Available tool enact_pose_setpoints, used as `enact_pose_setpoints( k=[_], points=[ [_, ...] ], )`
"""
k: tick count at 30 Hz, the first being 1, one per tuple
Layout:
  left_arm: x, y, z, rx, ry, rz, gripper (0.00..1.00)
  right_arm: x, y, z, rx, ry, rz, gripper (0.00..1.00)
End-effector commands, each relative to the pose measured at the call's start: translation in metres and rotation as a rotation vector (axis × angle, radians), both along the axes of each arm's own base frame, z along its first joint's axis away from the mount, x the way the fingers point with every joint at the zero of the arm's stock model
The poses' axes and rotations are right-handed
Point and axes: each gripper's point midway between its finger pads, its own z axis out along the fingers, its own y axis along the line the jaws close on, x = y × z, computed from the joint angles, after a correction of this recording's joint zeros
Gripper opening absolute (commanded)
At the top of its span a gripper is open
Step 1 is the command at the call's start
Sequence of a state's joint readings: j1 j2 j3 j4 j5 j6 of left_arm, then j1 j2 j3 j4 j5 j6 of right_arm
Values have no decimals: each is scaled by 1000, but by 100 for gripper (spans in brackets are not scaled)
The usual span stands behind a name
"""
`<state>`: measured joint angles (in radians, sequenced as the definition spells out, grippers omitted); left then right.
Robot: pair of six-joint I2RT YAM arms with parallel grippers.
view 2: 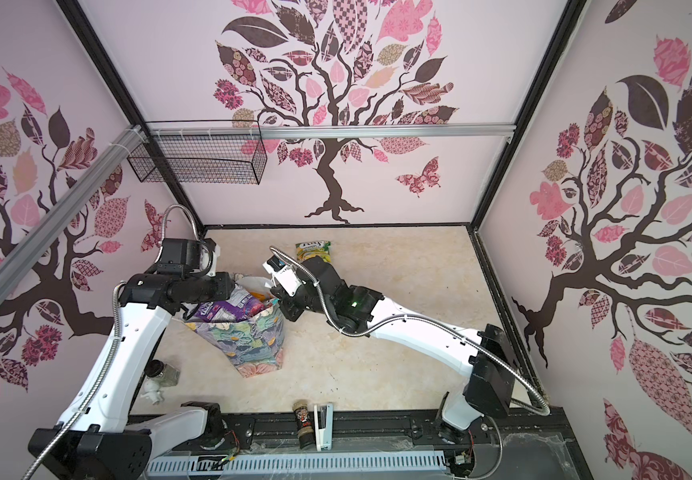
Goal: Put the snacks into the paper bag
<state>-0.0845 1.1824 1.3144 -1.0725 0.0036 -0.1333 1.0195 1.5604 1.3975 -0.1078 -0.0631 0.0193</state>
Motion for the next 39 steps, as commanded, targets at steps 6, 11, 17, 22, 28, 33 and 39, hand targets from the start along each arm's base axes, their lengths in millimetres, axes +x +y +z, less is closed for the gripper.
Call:
enact_pose_setpoints(
  k=[6,11,17,22,28,33,39],
  points=[
    [-12,13,-13,34,10,65,25,-5,-13,71,155,-116,-6,0],
    [4,-9,-4,-64,-85,-25,27,-5,-13,70,156,-115,-7,0],
    [24,-12,6,-103,-133,-45,40,-5,-15,71,155,-119,-10,0],
    [33,-6,10,-131,-146,-49,40,-5,-16,70,152,-121,-13,0],
    [37,-16,48,-173,-293,-102,39,-5,-15,71,155,-122,-13,0],
    [41,-26,58,-227,-342,-140,41,-4,-15,68,150,-120,-14,0],
    [26,-20,51,-192,-278,-120,48,-4,-15,68,142,-123,-18,0]
  ],
)
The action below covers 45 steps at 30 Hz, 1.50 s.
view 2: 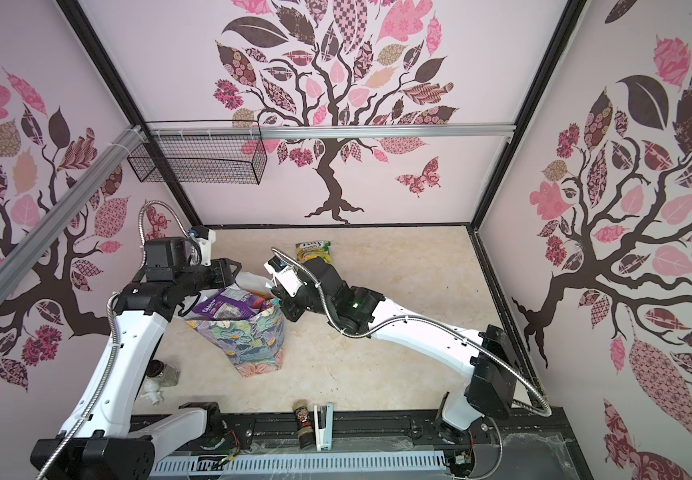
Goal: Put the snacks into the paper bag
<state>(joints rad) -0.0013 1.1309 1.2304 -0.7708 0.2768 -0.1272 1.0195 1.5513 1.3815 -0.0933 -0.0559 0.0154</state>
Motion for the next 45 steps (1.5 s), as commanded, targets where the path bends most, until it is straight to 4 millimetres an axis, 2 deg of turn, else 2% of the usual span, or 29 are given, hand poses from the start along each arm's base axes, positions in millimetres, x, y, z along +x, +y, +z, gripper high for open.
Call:
enact_pose_setpoints(
  k=[1,5,9,11,15,16,19,20,21,25,27,30,35,37,39,42,45],
  points=[
    [-14,2,17,21,-15,-4,48,-4,-13,69,141,-116,-12,0],
    [-44,0,27,31,25,-8,45,-5,-14,69,142,-114,-9,0],
    [-67,-3,12,88,152,-2,37,-5,-12,69,147,-110,-6,0],
    [-73,-7,5,92,182,-16,32,-5,-12,70,151,-107,-2,0],
    [-71,-9,-8,85,204,-21,26,-6,-13,72,156,-106,-3,2],
    [-69,-9,-14,90,222,-25,26,-4,-15,72,159,-105,-18,18],
    [-59,-5,-31,116,264,0,25,-4,-22,79,184,-112,-48,30],
    [-54,-3,-35,124,269,13,24,-5,-25,83,194,-113,-53,41],
    [-51,-2,-39,127,275,15,23,-5,-27,85,199,-113,-59,47],
    [-45,-3,-57,120,306,21,22,-9,-45,100,224,-136,-92,56],
    [-45,-1,-66,125,325,35,22,-8,-58,106,231,-156,-134,58],
    [-43,2,-76,131,342,64,22,-4,-80,109,239,-179,-216,67],
    [-40,6,-96,124,371,116,21,23,-114,87,248,-102,-313,72],
    [-37,8,-94,116,341,135,25,38,-125,74,230,-70,-346,73],
    [-33,8,-82,98,287,149,35,53,-131,60,209,-29,-362,74],
    [-32,9,-51,91,210,158,42,76,-138,32,182,53,-380,76],
    [-39,17,-14,102,136,194,65,94,-139,8,167,107,-396,78]
  ],
)
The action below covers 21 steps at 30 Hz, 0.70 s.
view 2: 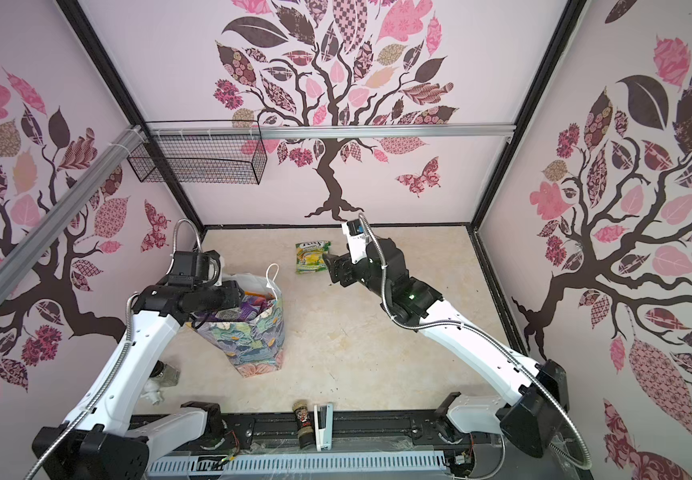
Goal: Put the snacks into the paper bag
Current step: 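Lower the right gripper over the green packet and close on its corner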
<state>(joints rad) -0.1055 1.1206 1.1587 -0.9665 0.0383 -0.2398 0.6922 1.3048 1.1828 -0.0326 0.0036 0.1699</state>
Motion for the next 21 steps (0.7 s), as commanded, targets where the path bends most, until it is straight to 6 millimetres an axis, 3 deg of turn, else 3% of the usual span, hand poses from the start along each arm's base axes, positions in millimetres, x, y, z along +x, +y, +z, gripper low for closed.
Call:
enact_pose_setpoints(
  k=[1,3,5,8,10,15,21],
  points=[
    [-3,13,62,28,-158,66,71,12,12,-29,13,89,41,78],
    [-13,26,88,59,-215,118,79,21,18,-44,6,124,49,80],
    [-24,40,107,77,-254,162,81,30,22,-58,20,168,66,80],
    [-46,69,123,61,-302,268,82,45,19,-80,64,249,72,82],
    [-60,78,124,44,-331,306,84,57,14,-97,88,296,53,82],
    [-77,79,112,36,-317,316,85,78,7,-142,57,365,2,82],
    [-103,93,100,140,-302,368,96,86,9,-178,37,419,-10,83]
  ],
)
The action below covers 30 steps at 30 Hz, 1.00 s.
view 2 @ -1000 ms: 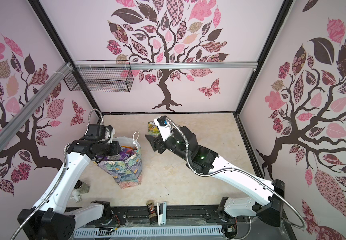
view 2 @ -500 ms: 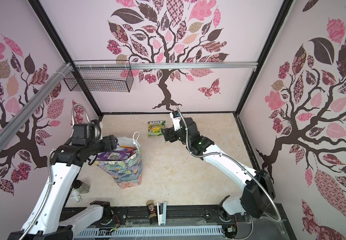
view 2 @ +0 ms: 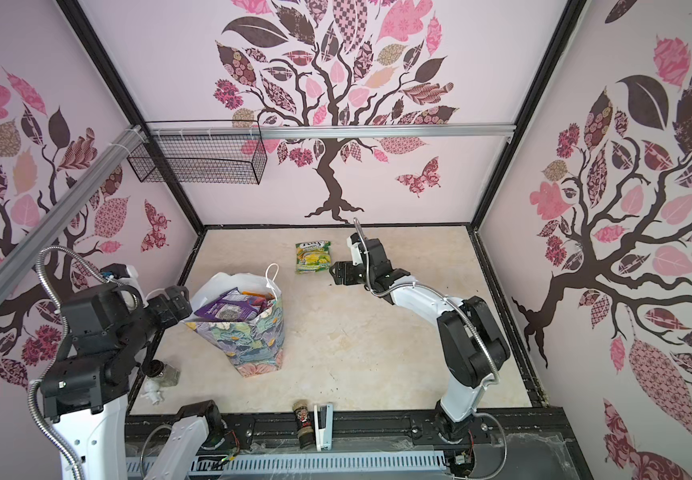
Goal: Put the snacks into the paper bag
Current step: 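Lower the right gripper over the green packet and close on its corner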
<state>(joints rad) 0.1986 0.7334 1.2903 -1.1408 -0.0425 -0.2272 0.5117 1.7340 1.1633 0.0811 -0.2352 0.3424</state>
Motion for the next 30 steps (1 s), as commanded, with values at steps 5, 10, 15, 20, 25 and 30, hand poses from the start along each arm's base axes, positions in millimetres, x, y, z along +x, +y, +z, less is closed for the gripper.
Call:
enact_pose_setpoints(
  k=[5,10,15,20,25,30],
  points=[
    [0,6,-18,32,61,11,97,14,12,-22,37,18,11,84],
    [11,9,-14,46,55,5,98,25,8,-43,81,56,22,84],
    [24,4,-16,3,49,-27,94,36,0,-54,110,71,10,84],
    [25,7,-16,12,22,-18,82,41,-1,-62,102,74,10,84],
    [32,1,-23,-46,4,-60,66,46,4,-70,119,89,27,85],
    [34,5,-35,-104,5,-60,46,53,8,-74,130,99,29,84]
  ],
)
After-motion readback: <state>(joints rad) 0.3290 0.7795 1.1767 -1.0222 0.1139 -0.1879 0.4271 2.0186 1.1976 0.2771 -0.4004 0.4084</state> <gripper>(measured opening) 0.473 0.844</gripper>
